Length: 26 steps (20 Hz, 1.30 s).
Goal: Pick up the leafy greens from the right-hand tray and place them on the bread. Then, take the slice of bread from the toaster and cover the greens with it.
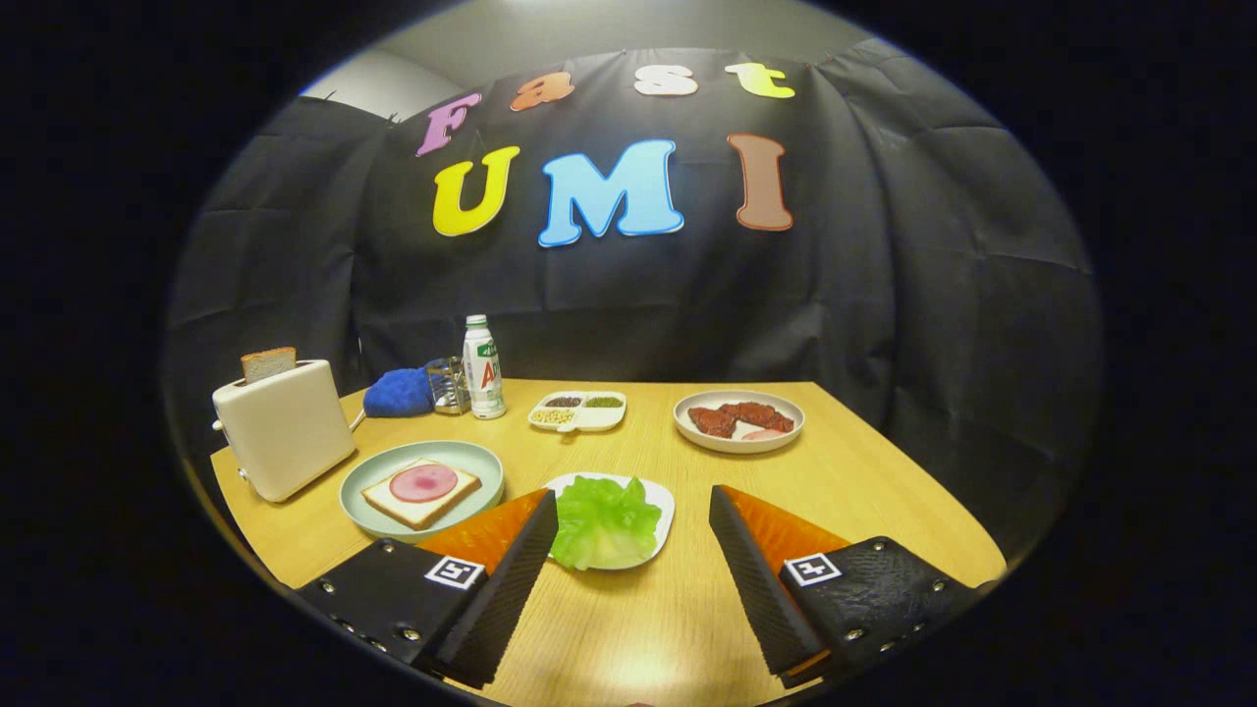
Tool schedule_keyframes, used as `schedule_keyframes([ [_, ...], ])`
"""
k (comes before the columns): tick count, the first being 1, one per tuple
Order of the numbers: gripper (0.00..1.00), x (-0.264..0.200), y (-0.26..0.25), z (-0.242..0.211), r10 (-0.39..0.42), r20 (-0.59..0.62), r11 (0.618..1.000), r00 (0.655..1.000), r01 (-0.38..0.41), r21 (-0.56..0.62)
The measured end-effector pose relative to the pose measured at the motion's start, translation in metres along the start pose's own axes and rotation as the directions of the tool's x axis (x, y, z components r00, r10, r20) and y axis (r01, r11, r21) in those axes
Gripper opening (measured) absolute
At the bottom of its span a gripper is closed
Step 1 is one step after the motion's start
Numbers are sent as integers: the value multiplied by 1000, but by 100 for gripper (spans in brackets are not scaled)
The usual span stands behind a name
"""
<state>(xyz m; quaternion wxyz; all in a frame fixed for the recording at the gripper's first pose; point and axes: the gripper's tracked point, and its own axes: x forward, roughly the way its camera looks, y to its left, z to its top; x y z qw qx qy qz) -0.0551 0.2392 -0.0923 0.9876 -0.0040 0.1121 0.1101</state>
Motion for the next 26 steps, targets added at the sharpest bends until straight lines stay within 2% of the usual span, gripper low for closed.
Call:
schedule_keyframes([
  [10, 95, 30, 19, -37, -12, -127, 999, 992, 6, -48],
  [11, 90, 34, 17, -42, -25, -145, 998, 989, 18, -53],
  [12, 72, 36, 16, -47, -34, -170, 999, 985, 26, -47],
  [13, 59, 38, 14, -53, -39, -198, 999, 979, 34, -27],
  [14, 33, 40, 14, -53, -29, -209, 999, 977, 33, 13],
  [16, 8, 41, 16, -55, -4, -227, 997, 974, 21, 71],
  [19, 8, 38, 14, -48, 3, -191, 999, 982, 6, 48],
  [20, 1, 37, 13, -46, 2, -184, 1000, 983, 2, 21],
  [26, 1, 29, 17, -21, 16, -114, 1000, 993, -15, 4],
])
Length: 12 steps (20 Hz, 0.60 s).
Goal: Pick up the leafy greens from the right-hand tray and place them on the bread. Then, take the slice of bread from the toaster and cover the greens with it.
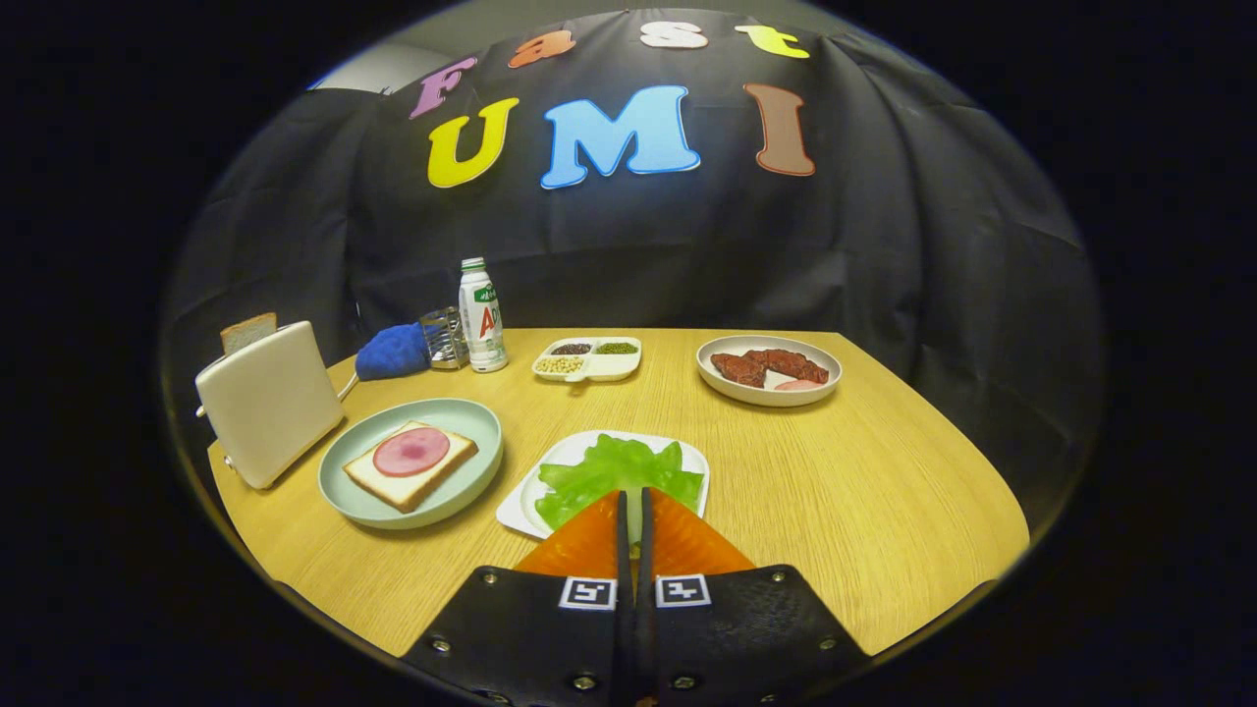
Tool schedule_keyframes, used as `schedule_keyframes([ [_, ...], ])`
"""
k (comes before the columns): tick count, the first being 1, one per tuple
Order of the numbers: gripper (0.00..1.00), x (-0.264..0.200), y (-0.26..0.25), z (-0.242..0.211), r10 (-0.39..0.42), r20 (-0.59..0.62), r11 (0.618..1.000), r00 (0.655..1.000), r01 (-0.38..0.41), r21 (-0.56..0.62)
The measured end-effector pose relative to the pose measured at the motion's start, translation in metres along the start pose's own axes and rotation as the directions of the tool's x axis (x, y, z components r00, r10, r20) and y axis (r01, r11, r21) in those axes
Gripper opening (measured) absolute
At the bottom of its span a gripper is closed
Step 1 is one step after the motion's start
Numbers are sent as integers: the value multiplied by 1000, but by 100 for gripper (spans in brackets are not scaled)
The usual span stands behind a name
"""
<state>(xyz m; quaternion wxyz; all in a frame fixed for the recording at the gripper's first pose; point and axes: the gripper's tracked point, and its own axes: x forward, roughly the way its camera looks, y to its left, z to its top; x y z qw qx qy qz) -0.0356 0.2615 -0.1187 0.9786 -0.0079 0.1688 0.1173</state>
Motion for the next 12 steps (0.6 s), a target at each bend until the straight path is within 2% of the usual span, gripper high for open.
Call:
schedule_keyframes([
  [12, 1, -22, 28, 43, 47, 98, 998, 994, -42, -46],
])
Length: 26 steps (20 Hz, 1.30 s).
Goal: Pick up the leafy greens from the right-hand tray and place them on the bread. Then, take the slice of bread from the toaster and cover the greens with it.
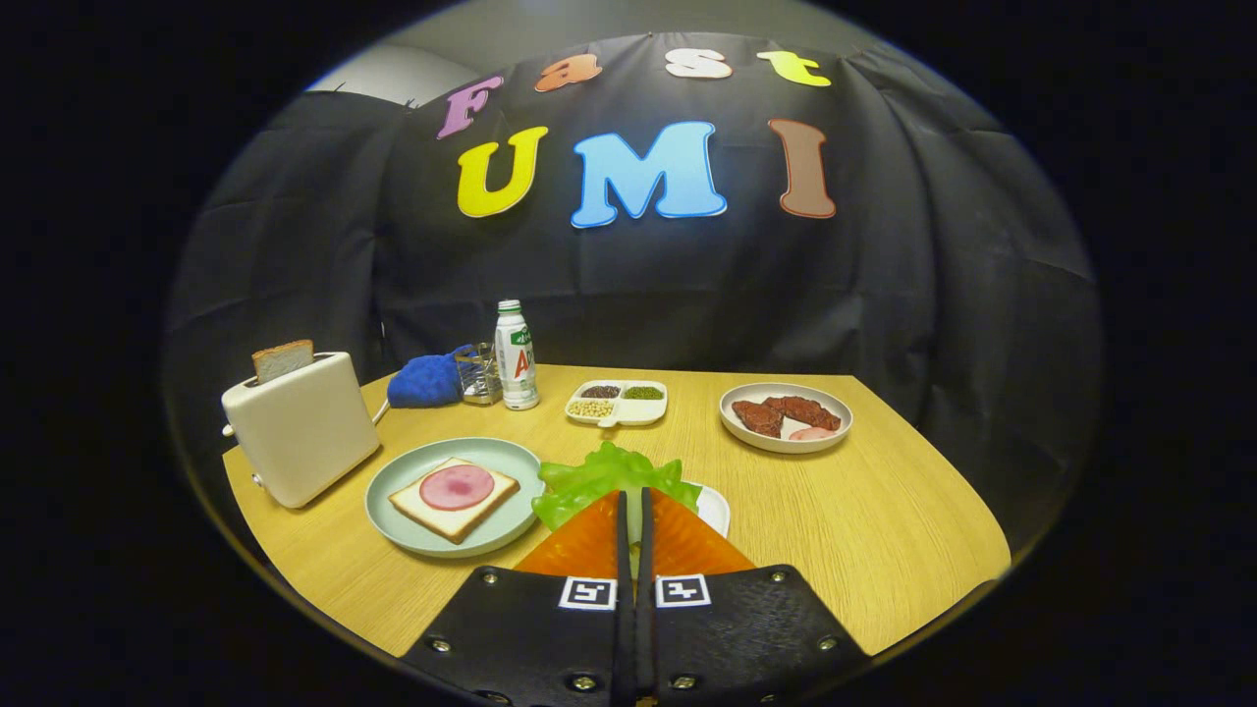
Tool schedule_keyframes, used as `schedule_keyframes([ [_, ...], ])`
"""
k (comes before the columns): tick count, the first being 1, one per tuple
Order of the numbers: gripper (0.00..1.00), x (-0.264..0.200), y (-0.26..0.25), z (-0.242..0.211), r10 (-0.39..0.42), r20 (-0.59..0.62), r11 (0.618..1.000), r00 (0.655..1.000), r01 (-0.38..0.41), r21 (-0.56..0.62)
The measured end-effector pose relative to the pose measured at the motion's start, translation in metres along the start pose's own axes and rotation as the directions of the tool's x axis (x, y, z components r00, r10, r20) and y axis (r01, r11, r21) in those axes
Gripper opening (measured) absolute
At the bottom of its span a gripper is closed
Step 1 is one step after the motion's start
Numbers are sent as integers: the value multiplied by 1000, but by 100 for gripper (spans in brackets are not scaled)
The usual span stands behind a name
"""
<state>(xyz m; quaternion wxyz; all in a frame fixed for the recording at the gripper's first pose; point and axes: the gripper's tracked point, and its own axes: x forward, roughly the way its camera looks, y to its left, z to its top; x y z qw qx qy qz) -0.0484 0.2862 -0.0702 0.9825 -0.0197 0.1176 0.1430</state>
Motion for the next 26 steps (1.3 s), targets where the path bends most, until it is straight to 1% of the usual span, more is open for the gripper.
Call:
schedule_keyframes([
  [10, 0, -5, 34, 25, 62, 53, 998, 997, -61, -23],
  [18, 1, 10, 79, 31, 141, 48, 989, 989, -139, -52],
  [26, 1, 34, 119, 24, 200, 28, 979, 979, -199, -32],
])
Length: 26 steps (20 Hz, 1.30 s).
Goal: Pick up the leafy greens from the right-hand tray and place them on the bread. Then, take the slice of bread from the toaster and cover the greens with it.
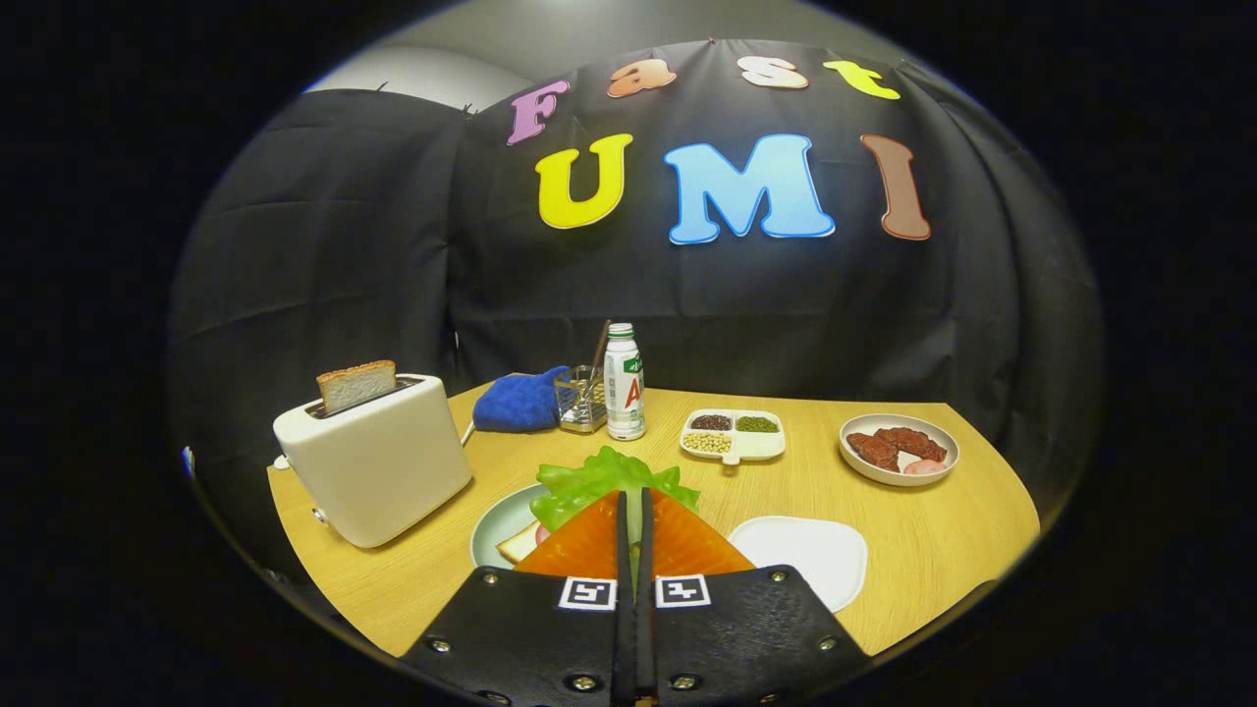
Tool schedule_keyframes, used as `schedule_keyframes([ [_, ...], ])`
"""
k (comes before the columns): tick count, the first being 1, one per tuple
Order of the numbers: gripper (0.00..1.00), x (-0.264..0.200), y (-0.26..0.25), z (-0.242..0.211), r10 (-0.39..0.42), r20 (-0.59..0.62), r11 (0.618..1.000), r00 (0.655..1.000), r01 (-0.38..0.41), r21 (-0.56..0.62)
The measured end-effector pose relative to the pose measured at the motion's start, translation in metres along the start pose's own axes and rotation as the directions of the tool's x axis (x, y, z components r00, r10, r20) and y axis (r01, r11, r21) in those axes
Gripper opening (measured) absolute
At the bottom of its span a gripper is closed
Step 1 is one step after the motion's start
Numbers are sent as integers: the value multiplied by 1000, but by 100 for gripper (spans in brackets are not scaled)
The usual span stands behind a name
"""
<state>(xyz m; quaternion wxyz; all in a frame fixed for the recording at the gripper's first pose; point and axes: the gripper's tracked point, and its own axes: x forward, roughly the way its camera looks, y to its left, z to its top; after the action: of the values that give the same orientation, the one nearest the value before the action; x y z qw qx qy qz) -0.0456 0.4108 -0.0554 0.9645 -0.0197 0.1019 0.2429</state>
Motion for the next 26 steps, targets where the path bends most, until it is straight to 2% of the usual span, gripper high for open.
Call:
schedule_keyframes([
  [13, 1, 34, 34, -42, 42, -71, 999, 997, -41, 21],
  [22, 1, 41, 38, -66, 30, -107, 999, 994, -33, -20],
  [25, 10, 39, 35, -71, 10, -115, 999, 993, -14, -36],
  [26, 18, 38, 33, -71, 5, -112, 999, 994, -9, -37],
])
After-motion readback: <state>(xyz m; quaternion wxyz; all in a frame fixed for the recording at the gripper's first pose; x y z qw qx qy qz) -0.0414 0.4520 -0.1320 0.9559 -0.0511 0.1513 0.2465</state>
